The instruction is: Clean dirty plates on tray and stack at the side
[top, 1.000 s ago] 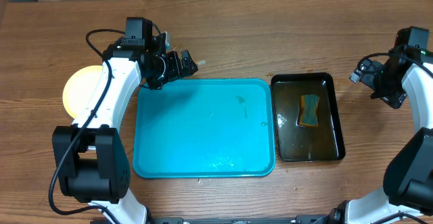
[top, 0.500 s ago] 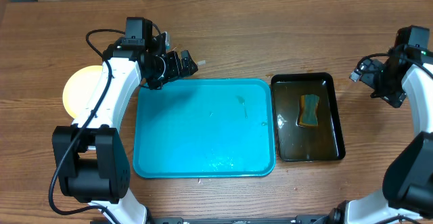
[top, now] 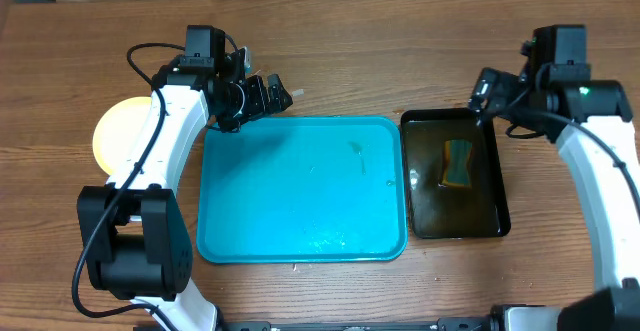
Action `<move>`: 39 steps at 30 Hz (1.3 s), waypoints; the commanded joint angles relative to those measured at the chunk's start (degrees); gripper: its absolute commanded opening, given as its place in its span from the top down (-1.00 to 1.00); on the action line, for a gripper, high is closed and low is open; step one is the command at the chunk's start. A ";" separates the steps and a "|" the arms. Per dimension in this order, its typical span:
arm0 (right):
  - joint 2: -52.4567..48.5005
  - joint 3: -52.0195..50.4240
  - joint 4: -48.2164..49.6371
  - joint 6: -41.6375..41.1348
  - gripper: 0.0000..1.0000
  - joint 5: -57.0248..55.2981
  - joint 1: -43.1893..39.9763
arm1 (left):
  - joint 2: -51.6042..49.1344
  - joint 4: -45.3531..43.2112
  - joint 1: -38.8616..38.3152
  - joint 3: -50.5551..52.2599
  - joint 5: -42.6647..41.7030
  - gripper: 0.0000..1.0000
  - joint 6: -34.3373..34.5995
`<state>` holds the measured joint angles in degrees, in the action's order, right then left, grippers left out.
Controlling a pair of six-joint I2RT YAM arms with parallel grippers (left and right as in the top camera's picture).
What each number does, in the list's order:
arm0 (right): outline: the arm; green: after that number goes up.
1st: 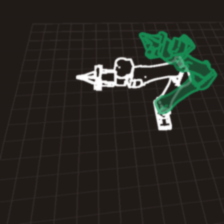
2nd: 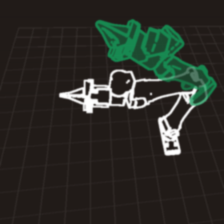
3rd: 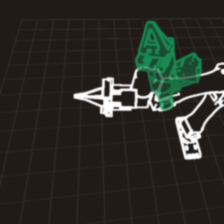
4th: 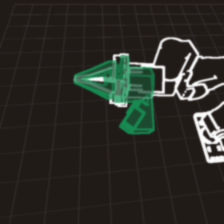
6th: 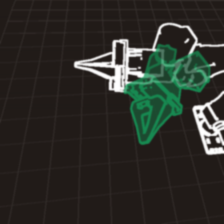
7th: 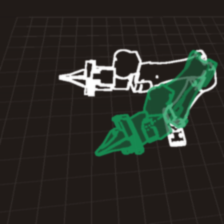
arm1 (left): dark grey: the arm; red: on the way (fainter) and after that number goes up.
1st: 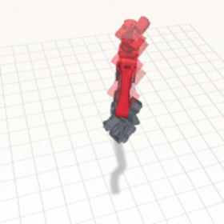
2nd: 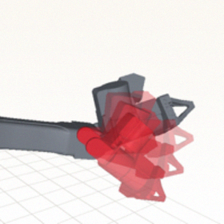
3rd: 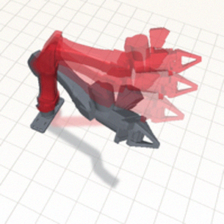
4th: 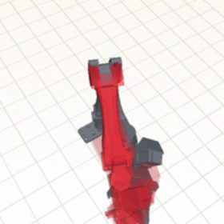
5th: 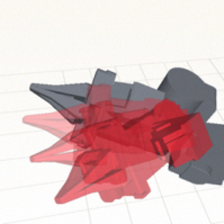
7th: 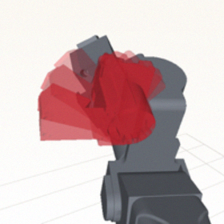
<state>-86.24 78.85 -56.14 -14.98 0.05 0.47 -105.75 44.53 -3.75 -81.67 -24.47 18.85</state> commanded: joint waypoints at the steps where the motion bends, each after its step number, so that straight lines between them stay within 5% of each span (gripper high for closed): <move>1: 2.78 0.57 0.28 -0.20 -1.00 0.02 2.86 | 2.27 0.00 -0.04 0.42 -0.44 -1.00 -1.53; 39: 7.69 0.57 0.24 -0.20 -1.00 0.02 4.68 | 2.27 -0.02 -0.04 0.42 -0.44 -1.00 -1.53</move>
<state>-81.84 78.85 -56.18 -14.98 0.03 5.08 -105.75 44.53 -3.75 -81.67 -24.47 18.83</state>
